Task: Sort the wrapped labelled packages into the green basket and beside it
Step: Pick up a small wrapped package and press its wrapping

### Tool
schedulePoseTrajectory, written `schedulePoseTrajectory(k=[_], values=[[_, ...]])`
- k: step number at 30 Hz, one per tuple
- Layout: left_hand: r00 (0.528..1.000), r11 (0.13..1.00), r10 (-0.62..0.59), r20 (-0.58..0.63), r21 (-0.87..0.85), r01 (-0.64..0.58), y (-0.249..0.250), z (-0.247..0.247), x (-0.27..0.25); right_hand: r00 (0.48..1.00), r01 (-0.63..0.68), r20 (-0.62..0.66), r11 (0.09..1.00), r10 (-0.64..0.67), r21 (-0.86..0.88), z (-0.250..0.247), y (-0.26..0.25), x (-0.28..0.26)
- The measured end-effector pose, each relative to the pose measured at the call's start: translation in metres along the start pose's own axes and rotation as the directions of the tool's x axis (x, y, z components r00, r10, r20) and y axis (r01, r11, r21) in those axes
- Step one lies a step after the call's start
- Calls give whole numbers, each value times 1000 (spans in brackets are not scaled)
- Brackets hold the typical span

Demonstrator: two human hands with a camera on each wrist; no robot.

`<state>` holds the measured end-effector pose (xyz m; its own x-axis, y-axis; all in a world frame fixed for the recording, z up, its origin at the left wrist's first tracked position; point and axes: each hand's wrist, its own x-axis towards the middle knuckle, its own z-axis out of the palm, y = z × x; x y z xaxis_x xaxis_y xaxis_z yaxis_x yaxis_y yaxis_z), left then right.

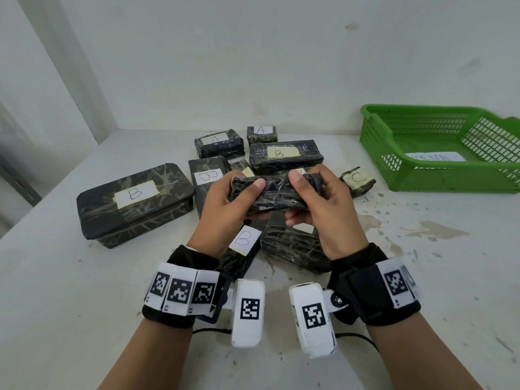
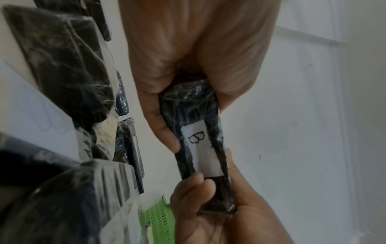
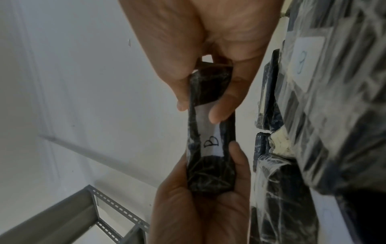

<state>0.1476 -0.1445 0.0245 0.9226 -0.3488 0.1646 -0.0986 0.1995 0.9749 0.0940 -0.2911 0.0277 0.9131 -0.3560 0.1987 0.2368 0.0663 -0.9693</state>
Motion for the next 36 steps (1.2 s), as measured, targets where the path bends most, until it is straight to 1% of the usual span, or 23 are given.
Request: schedulePoseTrajectory(k=[2, 4, 8, 11, 15, 17, 19, 21, 22, 24, 26, 29, 30, 33, 36], values=[[1000, 1000, 10, -4, 5, -10, -1, 0, 0, 999, -52, 15, 999, 52, -12, 1, 0, 0], [1000, 1000, 13, 9, 2, -13, -1, 0, 0, 998, -70, -2, 997, 70, -18, 0, 0, 1], [995, 999, -6, 96, -48, 11, 0, 1, -2, 998, -3, -64, 999, 0, -54, -3, 1, 2], [997, 999, 18, 81, -34, -15, -2, 0, -1, 998, -7, -56, 998, 4, -56, -2, 2, 2], [998, 1000, 25, 51, 1, -25, -3, -2, 1, 998, -61, 9, 996, 62, -58, 0, 0, 0], [999, 1000, 16, 51, -9, -16, -3, -2, 1, 999, -42, -1, 996, 43, -74, -1, 0, 0], [995, 998, -4, 96, -60, 10, -1, -3, 1, 1000, -7, -27, 997, 5, -82, -2, 0, 1], [988, 993, -28, 150, -105, 45, -1, -4, 1, 999, -16, -43, 999, 14, -51, -4, 0, 2], [987, 993, -30, 157, -106, 47, 0, -4, 1, 998, -35, -45, 999, 34, -30, -5, 0, 2], [991, 996, -20, 130, -84, 31, -1, -4, 2, 997, -64, -36, 998, 63, -15, -5, 0, 3], [996, 996, -1, 88, -84, 9, -3, -5, 4, 997, -73, 10, 997, 73, -6, -4, -1, 2], [998, 990, 24, 51, -140, -17, 0, -10, 5, 988, -104, 127, 988, 90, 112, -1, -4, 3], [999, 987, 32, 42, -159, -25, 1, -11, 5, 988, -95, 135, 986, 76, 139, -1, -5, 3], [997, 978, 36, 69, -207, -21, 3, -9, 4, 998, -37, 63, 992, 30, 118, -2, -4, 4], [995, 978, 47, 90, -208, -27, 4, -7, 3, 998, -42, 42, 989, 36, 142, -4, -5, 5]])
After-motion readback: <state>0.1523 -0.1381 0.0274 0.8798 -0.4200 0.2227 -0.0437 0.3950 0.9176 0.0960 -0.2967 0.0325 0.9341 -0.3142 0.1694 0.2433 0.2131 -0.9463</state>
